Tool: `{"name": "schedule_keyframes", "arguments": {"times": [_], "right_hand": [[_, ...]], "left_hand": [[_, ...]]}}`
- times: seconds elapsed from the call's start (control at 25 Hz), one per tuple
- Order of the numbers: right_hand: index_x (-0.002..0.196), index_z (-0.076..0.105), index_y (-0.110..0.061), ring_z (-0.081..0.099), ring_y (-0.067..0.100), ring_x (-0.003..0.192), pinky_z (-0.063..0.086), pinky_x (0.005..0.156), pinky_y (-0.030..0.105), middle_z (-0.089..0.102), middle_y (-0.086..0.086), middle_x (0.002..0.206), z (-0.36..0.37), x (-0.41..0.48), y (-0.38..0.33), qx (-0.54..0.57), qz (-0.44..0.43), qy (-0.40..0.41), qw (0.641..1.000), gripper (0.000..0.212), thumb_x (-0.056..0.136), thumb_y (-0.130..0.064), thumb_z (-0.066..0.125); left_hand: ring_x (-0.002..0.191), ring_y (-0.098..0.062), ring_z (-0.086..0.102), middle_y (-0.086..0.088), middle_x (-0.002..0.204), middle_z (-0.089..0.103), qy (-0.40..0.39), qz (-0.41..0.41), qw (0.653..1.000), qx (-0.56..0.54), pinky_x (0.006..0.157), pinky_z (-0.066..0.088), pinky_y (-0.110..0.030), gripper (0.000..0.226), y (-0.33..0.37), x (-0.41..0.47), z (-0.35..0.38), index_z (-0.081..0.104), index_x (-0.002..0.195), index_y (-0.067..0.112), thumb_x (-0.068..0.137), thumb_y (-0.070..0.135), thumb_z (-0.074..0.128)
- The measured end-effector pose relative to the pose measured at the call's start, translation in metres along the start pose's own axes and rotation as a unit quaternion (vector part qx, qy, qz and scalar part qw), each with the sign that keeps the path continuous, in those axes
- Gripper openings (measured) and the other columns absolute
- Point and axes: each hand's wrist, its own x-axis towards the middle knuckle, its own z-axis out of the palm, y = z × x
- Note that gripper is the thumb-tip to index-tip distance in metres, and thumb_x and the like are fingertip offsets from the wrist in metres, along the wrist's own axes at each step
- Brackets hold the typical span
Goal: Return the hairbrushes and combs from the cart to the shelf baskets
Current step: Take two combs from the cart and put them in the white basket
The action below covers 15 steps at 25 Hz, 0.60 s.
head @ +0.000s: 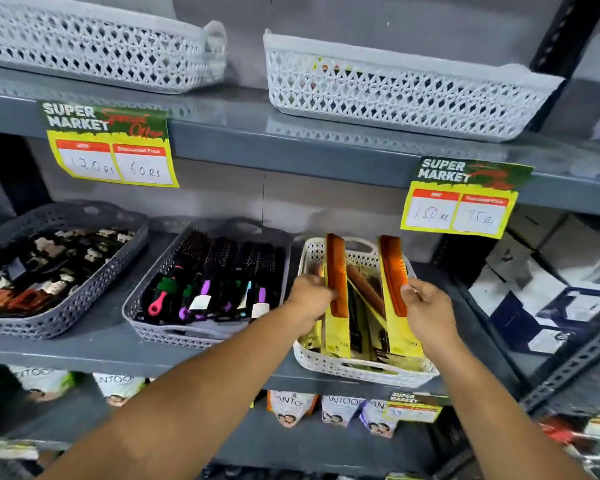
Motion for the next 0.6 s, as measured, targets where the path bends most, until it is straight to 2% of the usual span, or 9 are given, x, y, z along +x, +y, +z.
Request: {"name": "schedule_keyframes", "arguments": {"times": [0.04,0.08,0.12,0.16,0.24,0.32,0.44,0.52,0.6], "right_hand": [[0.123,0.06,-0.01,0.058,0.029,0.117,0.046,0.095,0.036,0.063,0.012,0.126,-0.004,0.009,0.007,-0.046,0.003,-0.004,0.999,0.036,0.094,-0.029,0.052],[0.122,0.062,-0.011,0.06,0.032,0.113,0.047,0.09,0.035,0.066,0.014,0.122,-0.007,0.017,0.012,-0.092,0.005,-0.009,0.996,0.035,0.094,-0.031,0.051],[0.12,0.062,-0.01,0.061,0.034,0.109,0.046,0.084,0.033,0.067,0.017,0.119,-0.009,0.023,0.015,-0.139,0.005,-0.01,0.99,0.035,0.094,-0.03,0.05],[0.12,0.062,-0.008,0.061,0.036,0.108,0.045,0.082,0.034,0.067,0.019,0.118,-0.008,0.028,0.018,-0.182,-0.003,-0.009,0.983,0.035,0.095,-0.029,0.049],[0.121,0.06,-0.005,0.06,0.04,0.109,0.047,0.086,0.039,0.066,0.022,0.116,-0.004,0.035,0.02,-0.255,-0.034,-0.02,0.966,0.035,0.095,-0.025,0.047],[0.116,0.058,-0.008,0.06,0.043,0.104,0.049,0.083,0.042,0.066,0.024,0.111,0.004,0.038,0.02,-0.326,-0.058,-0.042,0.943,0.031,0.095,-0.026,0.044],[0.117,0.057,-0.011,0.062,0.041,0.102,0.052,0.08,0.043,0.065,0.021,0.112,0.009,0.043,0.023,-0.433,-0.055,-0.077,0.896,0.03,0.094,-0.022,0.042],[0.126,0.051,-0.011,0.062,0.038,0.106,0.052,0.082,0.044,0.061,0.018,0.118,0.009,0.046,0.026,-0.505,-0.079,-0.096,0.854,0.035,0.093,-0.016,0.043],[0.141,0.034,-0.02,0.059,0.036,0.111,0.051,0.083,0.044,0.05,0.014,0.128,0.008,0.05,0.028,-0.505,-0.103,-0.12,0.848,0.05,0.093,-0.018,0.045]], "left_hand": [[0.066,-0.024,0.057,-0.015,0.081,0.064,0.02,0.005,1.0,0.02,0.057,0.048,-0.032,0.022,-0.002,0.003,0.005,0.068,0.099,-0.004,0.078,0.002,0.067],[0.072,-0.025,0.059,-0.012,0.083,0.063,0.036,0.011,0.998,0.042,0.062,0.048,-0.033,0.015,-0.004,0.005,0.009,0.068,0.094,-0.002,0.079,0.001,0.066],[0.081,-0.026,0.061,-0.011,0.086,0.062,0.05,0.011,0.997,0.065,0.071,0.051,-0.036,0.007,-0.006,0.006,0.013,0.065,0.086,0.002,0.08,0.0,0.066],[0.089,-0.028,0.063,-0.012,0.091,0.063,0.064,0.005,0.994,0.091,0.079,0.052,-0.037,0.009,-0.008,0.008,0.017,0.06,0.08,0.007,0.08,0.001,0.067],[0.098,-0.032,0.066,-0.016,0.101,0.068,0.096,-0.007,0.984,0.152,0.086,0.053,-0.039,0.012,-0.014,0.011,0.024,0.06,0.086,0.008,0.079,0.004,0.069],[0.101,-0.033,0.069,-0.02,0.107,0.071,0.115,-0.026,0.975,0.19,0.081,0.054,-0.037,0.025,-0.02,0.015,0.028,0.064,0.1,-0.002,0.077,0.007,0.072],[0.096,-0.032,0.07,-0.02,0.104,0.073,0.108,-0.034,0.965,0.236,0.069,0.053,-0.034,0.03,-0.019,0.014,0.031,0.068,0.101,-0.003,0.075,0.011,0.072],[0.093,-0.03,0.071,-0.017,0.099,0.073,0.095,-0.03,0.96,0.261,0.06,0.049,-0.028,0.025,-0.015,0.013,0.031,0.069,0.098,0.0,0.076,0.013,0.071],[0.091,-0.028,0.071,-0.013,0.096,0.071,0.082,-0.03,0.957,0.278,0.054,0.048,-0.025,0.022,-0.011,0.011,0.031,0.065,0.1,0.002,0.08,0.012,0.069]]}}
